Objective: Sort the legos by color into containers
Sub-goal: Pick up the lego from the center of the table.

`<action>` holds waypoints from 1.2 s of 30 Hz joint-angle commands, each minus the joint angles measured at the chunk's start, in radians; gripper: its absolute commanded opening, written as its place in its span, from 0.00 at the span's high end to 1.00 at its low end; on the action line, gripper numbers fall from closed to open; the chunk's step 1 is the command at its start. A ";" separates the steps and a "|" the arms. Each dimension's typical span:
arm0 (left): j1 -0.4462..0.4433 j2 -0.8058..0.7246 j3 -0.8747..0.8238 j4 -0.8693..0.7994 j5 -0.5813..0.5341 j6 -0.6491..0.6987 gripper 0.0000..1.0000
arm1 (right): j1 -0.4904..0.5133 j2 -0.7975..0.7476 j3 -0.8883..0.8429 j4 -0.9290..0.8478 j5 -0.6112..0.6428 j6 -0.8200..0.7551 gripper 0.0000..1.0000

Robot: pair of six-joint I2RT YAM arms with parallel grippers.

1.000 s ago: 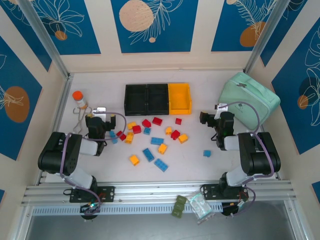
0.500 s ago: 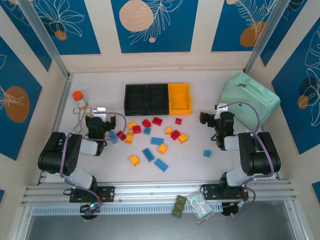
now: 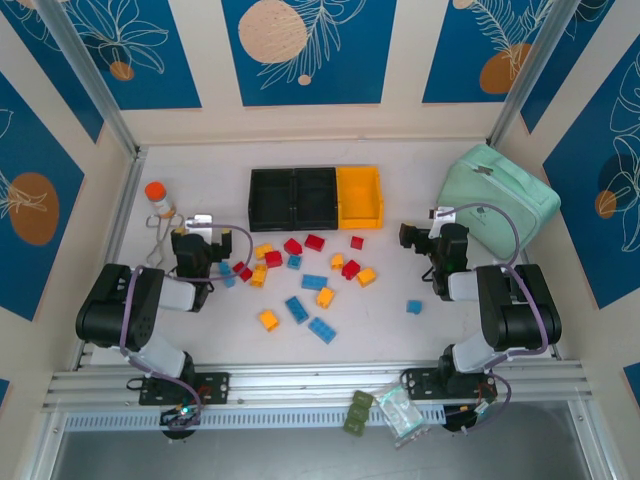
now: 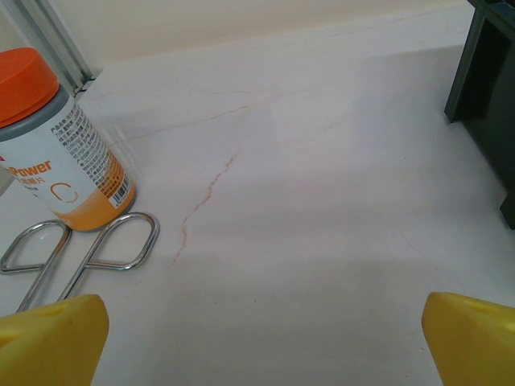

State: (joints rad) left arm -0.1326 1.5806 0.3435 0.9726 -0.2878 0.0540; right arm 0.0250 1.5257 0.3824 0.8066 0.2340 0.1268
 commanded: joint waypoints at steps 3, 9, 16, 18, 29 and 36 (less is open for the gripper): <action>0.007 -0.071 0.020 -0.042 0.012 -0.009 0.01 | -0.001 -0.110 0.074 -0.145 -0.040 -0.011 0.01; -0.008 -0.211 0.121 -0.324 -0.030 -0.003 0.01 | -0.011 -0.244 0.150 -0.395 -0.072 0.046 0.01; -0.006 -0.337 0.321 -0.796 0.051 -0.322 0.01 | -0.004 -0.396 0.301 -0.776 -0.131 0.375 0.01; -0.005 -0.346 0.349 -0.858 0.117 -0.432 0.01 | -0.033 -0.402 0.353 -0.974 -0.216 0.548 0.01; -0.014 -0.387 0.355 -1.054 0.568 -0.621 0.07 | 0.163 -0.378 0.410 -1.203 -0.306 0.326 0.12; -0.105 -0.501 0.268 -1.196 0.639 -0.645 0.14 | 0.299 -0.262 0.422 -1.264 -0.238 0.273 0.20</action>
State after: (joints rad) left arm -0.2058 1.1271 0.6483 -0.1226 0.2859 -0.5621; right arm 0.2909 1.2320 0.7902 -0.3874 -0.0265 0.4465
